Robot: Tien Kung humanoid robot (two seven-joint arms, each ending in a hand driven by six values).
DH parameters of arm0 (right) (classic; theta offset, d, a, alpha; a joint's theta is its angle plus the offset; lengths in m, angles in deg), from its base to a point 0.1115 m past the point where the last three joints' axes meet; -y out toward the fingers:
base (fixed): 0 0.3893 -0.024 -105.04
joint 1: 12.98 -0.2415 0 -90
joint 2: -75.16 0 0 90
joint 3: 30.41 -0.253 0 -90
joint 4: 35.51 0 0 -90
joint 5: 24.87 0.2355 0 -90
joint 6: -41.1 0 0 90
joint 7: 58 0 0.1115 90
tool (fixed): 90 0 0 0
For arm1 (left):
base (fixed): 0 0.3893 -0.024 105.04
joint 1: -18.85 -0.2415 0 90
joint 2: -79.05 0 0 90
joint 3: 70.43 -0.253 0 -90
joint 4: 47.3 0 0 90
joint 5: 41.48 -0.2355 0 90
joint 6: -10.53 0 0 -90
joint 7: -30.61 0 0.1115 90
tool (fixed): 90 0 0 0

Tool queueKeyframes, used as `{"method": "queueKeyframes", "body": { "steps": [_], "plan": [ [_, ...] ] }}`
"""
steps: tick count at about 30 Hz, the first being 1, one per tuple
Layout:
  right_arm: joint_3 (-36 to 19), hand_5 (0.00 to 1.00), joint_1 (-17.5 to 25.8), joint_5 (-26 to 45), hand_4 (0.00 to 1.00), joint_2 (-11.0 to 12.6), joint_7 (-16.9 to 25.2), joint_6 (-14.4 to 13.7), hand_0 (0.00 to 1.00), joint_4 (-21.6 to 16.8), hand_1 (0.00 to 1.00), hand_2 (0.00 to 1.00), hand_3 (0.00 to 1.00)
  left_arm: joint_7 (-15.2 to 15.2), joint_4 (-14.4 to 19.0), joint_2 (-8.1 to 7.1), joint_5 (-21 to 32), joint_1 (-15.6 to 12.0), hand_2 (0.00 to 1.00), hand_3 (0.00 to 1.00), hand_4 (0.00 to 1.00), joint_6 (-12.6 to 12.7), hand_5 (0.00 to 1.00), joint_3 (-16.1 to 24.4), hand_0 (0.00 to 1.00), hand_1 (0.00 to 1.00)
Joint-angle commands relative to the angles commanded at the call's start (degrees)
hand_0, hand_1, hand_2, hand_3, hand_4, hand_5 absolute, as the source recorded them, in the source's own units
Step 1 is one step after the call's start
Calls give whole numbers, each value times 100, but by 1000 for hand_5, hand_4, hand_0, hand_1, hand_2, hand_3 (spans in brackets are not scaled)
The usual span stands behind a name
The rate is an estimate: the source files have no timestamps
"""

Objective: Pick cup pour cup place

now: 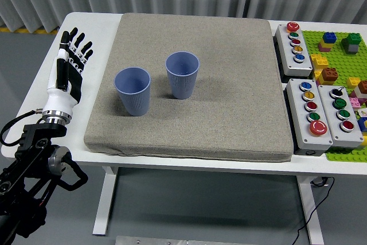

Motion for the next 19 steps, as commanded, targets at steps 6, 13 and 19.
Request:
{"method": "queueKeyframes", "body": {
  "steps": [6, 13, 19],
  "plan": [
    [9, 2, 9, 22, 2, -2, -2, -7, 640, -1, 607, 512, 591, 2, 2, -4, 0, -6, 991, 998, 814, 1, 998, -5, 913, 899],
    [19, 2, 19, 33, 2, -7, -9, -13, 640, -1, 607, 512, 591, 12, -2, -11, -11, -12, 992, 998, 832, -4, 998, -24, 914, 899],
    [13, 2, 38, 32, 2, -9, -8, -15, 640, -1, 607, 512, 591, 19, 1, -13, -19, -31, 991, 998, 841, -4, 998, -30, 912, 898]
  ]
}}
